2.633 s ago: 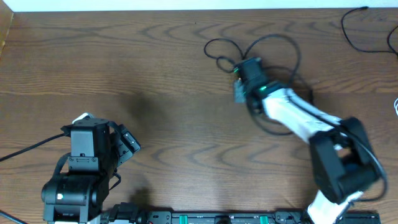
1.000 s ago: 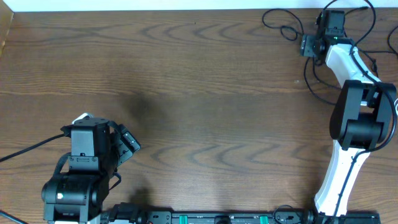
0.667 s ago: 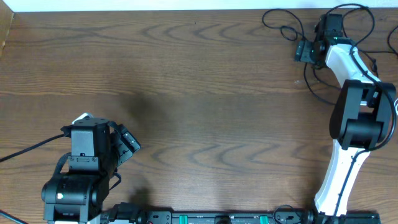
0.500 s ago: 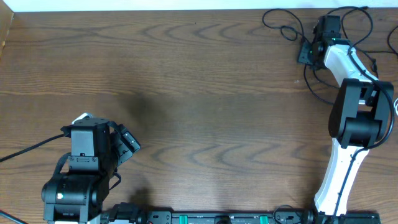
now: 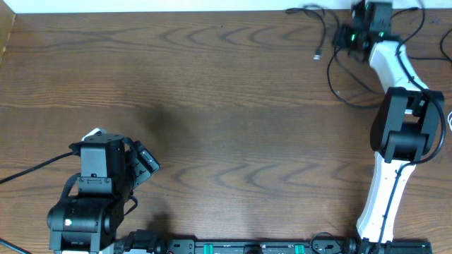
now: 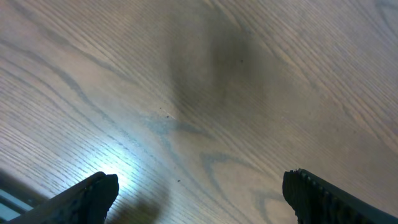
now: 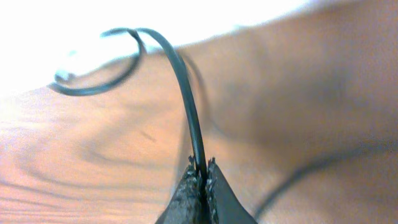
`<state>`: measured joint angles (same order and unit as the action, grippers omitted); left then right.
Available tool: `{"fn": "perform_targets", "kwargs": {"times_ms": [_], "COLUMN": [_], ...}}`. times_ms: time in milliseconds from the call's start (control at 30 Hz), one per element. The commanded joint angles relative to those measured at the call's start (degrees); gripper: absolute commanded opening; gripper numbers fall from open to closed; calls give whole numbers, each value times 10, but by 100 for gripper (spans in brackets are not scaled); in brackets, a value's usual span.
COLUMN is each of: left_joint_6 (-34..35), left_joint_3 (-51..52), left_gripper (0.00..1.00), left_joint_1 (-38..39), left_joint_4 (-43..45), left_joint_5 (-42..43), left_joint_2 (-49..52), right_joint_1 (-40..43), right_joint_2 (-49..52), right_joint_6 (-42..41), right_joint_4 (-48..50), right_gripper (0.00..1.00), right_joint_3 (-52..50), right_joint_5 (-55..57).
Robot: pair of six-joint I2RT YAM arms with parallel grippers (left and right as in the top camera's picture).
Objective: Untangle cables
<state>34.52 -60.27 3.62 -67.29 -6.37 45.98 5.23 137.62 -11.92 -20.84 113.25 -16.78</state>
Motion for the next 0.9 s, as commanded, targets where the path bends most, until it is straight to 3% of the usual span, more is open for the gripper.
{"fn": "perform_targets", "kwargs": {"times_ms": [0, 167, 300, 433, 533, 700, 767, 867], "left_joint_6": [1, 1, 1, 1, 1, 1, 1, 1], "left_joint_3": [2, 2, 2, 2, 2, 2, 2, 2], "left_gripper": [91, 91, 91, 91, 91, 91, 91, 91], "left_joint_1": [-2, -2, -2, -2, -2, -2, -2, -2], "left_joint_4": [-2, -2, -2, -2, -2, -2, -2, -2], "left_joint_5": [-7, -7, -7, -8, -7, -7, -8, -8], "left_joint_2": [1, 1, 1, 1, 1, 1, 1, 1], "right_joint_1": [0, 0, 0, 0, 0, 1, 1, 3], "right_joint_2": [-12, -12, -12, -12, -12, -9, -9, -9], "right_joint_6": [13, 8, 8, 30, 43, 43, 43, 42], "right_joint_4": [-6, -5, -24, -89, -169, -193, -189, -184], "right_gripper": [1, 1, 1, 1, 1, 2, 12, 38], "right_joint_3": [137, 257, 296, 293, 276, 194, 155, 100], "right_joint_5": [-59, -70, -44, -5, 96, 230, 240, 239]}}
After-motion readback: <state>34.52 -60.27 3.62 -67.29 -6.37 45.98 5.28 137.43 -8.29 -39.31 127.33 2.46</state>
